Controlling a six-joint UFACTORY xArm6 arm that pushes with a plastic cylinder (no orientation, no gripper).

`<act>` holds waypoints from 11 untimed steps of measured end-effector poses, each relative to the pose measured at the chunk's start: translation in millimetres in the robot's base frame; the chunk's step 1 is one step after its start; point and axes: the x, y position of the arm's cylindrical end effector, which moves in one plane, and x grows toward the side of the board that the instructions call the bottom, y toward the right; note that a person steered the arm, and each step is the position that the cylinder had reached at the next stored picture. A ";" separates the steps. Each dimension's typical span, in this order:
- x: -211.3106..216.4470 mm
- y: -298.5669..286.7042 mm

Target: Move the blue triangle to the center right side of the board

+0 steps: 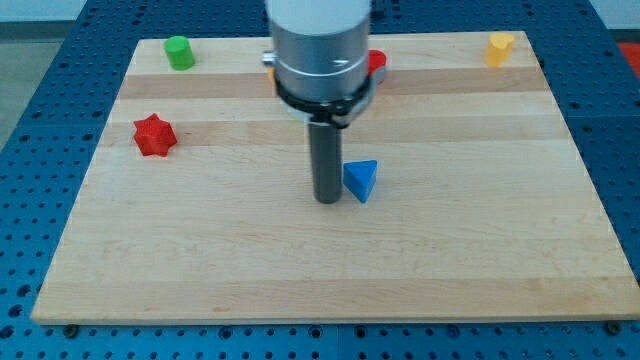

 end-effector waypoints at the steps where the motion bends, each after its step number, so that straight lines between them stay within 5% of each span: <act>1: -0.4 36.3; 11: -62.6 74.6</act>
